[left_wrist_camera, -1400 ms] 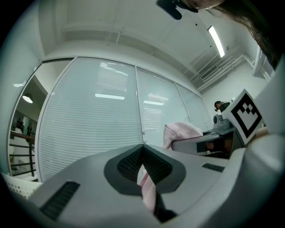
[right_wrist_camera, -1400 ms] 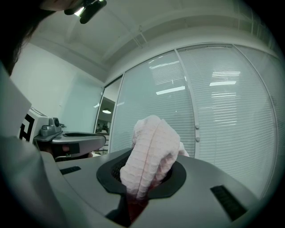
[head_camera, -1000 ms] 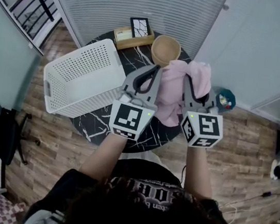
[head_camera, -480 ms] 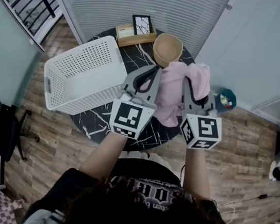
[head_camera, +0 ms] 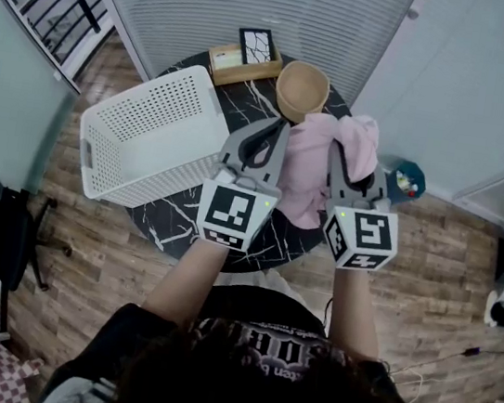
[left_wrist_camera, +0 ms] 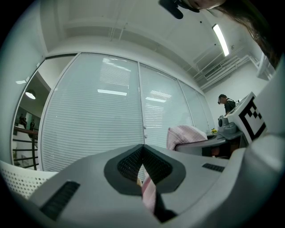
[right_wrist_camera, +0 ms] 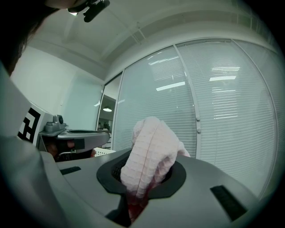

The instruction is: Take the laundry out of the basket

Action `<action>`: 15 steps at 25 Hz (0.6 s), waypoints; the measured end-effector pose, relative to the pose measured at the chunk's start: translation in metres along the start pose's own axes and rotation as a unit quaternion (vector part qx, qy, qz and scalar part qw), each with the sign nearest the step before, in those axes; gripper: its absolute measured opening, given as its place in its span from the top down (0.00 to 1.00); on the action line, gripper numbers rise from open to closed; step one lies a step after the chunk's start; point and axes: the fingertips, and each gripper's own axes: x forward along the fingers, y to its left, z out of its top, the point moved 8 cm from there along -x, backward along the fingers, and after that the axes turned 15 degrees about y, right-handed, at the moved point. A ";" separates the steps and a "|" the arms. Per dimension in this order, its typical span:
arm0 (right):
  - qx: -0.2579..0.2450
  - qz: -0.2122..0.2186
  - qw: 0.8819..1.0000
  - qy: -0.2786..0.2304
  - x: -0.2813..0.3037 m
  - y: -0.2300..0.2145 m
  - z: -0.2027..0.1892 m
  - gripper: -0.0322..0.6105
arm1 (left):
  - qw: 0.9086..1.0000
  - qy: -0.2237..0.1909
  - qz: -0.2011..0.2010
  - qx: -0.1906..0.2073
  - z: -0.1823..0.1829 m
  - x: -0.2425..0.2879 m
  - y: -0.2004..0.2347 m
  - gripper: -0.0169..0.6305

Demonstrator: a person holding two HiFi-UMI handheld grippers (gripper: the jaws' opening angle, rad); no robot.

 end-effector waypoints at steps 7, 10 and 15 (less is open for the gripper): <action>-0.002 -0.001 1.000 -0.004 -0.001 0.000 0.002 0.84 | 1.000 -0.001 0.001 0.001 0.001 -0.001 -0.001 0.97; -0.004 -0.002 1.000 -0.005 -0.002 0.000 0.004 0.84 | 1.000 0.000 -0.001 0.000 0.000 -0.002 0.000 0.97; -0.006 -0.002 1.000 -0.006 -0.002 0.000 0.006 0.84 | 1.000 0.000 0.000 -0.001 0.000 -0.003 0.000 0.97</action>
